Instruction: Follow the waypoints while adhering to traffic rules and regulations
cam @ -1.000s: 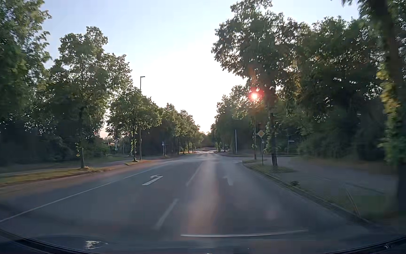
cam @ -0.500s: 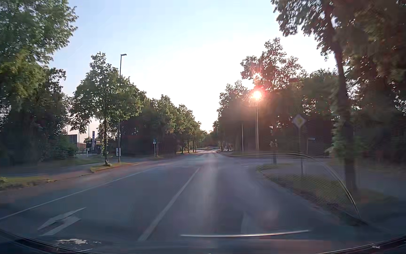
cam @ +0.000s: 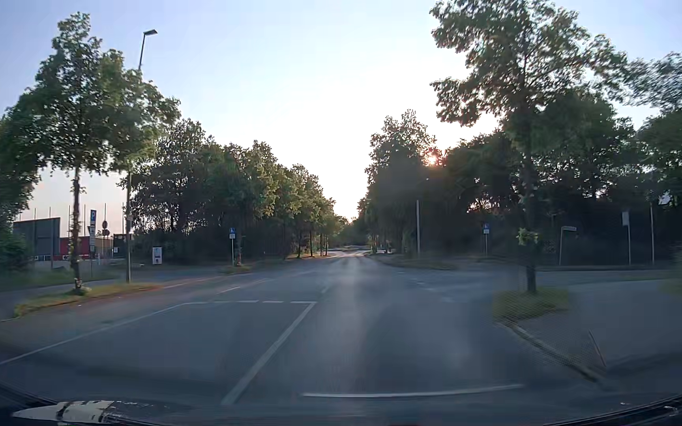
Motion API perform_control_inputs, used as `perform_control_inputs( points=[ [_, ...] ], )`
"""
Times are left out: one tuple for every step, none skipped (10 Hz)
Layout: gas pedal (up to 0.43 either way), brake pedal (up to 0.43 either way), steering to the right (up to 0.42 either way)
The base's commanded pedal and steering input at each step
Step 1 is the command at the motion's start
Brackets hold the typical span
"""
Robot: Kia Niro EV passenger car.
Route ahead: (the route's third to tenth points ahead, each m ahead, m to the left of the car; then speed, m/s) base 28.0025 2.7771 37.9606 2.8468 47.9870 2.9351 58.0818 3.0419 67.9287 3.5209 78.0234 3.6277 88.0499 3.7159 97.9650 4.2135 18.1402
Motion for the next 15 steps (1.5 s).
perform_control_inputs(
  points=[
    [0.047, 0.018, -0.001],
    [0.047, 0.018, -0.002],
    [0.047, 0.018, -0.002],
    [0.047, 0.018, -0.002],
    [0.047, 0.018, -0.002],
    [0.047, 0.012, -0.002],
    [0.047, 0.018, -0.002],
    [0.059, 0.018, -0.002],
    [0.059, 0.018, -0.002],
    [0.059, 0.018, -0.003],
    [0.059, 0.018, -0.003],
    [0.059, 0.018, -0.003],
    [0.067, 0.018, -0.004],
    [0.067, 0.018, -0.006],
    [0.067, 0.018, -0.008]
  ],
)
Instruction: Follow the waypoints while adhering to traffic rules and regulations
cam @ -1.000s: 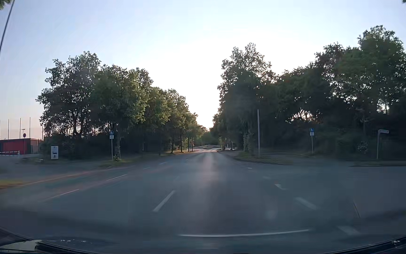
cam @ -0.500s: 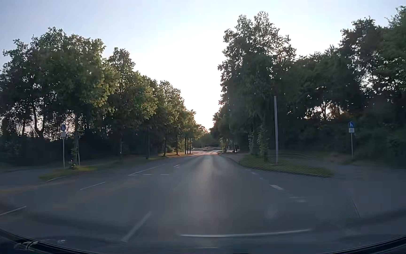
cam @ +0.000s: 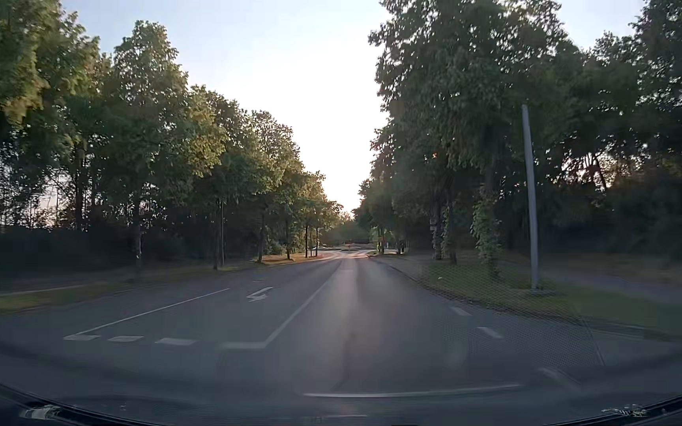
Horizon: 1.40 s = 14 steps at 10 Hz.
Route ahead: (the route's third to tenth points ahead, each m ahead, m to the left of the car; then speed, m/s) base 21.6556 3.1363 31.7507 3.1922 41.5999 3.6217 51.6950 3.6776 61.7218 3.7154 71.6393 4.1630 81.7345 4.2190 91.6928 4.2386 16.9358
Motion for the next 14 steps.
perform_control_inputs(
  points=[
    [0.079, 0.018, -0.008],
    [0.079, 0.018, -0.008],
    [0.087, 0.018, -0.007],
    [0.087, 0.018, -0.007],
    [0.087, 0.018, -0.007],
    [0.087, 0.018, -0.007],
    [0.087, 0.018, -0.007],
    [0.087, 0.018, -0.006],
    [0.039, 0.012, -0.006],
    [0.028, 0.018, -0.006],
    [0.028, 0.018, -0.006],
    [0.028, 0.018, -0.006],
    [0.039, 0.012, -0.005],
    [0.039, 0.018, -0.003]
  ],
)
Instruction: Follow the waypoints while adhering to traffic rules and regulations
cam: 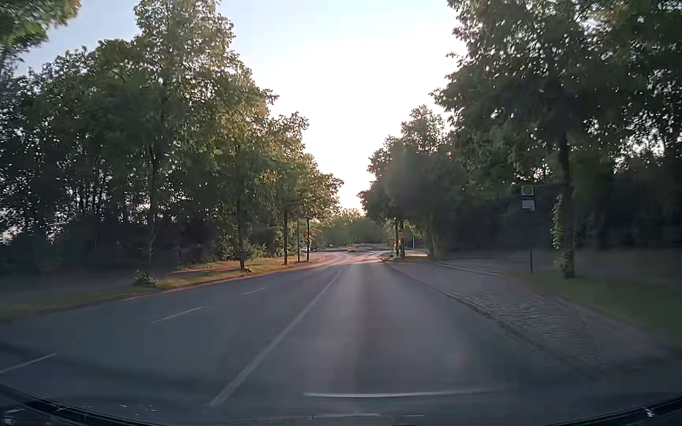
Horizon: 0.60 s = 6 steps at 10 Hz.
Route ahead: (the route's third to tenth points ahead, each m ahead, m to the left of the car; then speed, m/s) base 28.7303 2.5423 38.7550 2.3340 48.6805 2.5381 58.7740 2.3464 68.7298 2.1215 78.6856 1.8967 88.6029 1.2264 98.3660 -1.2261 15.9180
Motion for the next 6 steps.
perform_control_inputs(
  points=[
    [0.059, 0.018, -0.003],
    [0.067, 0.018, -0.003],
    [0.067, 0.012, -0.003],
    [0.067, 0.018, -0.003],
    [0.067, 0.018, -0.003],
    [0.067, 0.012, -0.003]
  ],
)
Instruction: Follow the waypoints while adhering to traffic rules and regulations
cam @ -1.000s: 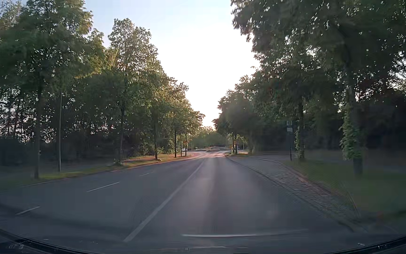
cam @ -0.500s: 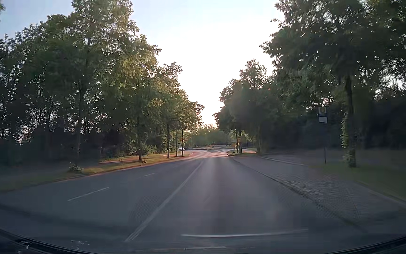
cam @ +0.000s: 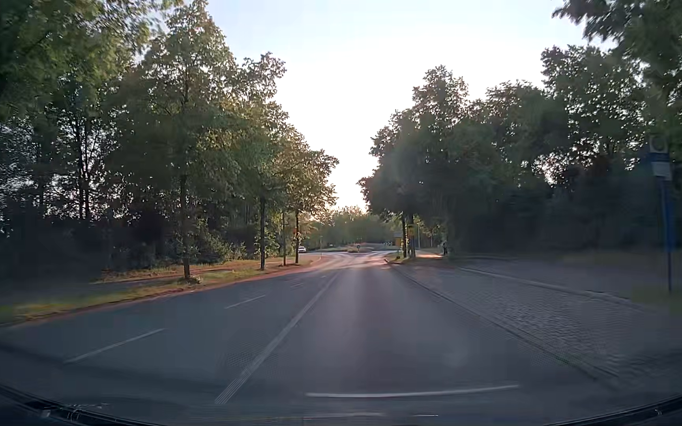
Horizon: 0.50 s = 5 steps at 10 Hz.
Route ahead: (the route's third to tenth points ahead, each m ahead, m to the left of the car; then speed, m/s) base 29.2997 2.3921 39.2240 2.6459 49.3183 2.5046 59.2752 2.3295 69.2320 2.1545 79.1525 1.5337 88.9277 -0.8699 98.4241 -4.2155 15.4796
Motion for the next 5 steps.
perform_control_inputs(
  points=[
    [0.067, 0.006, -0.003],
    [0.067, 0.012, -0.002],
    [0.059, 0.018, 0.0],
    [0.047, 0.018, 0.001],
    [0.047, 0.012, 0.001]
  ],
)
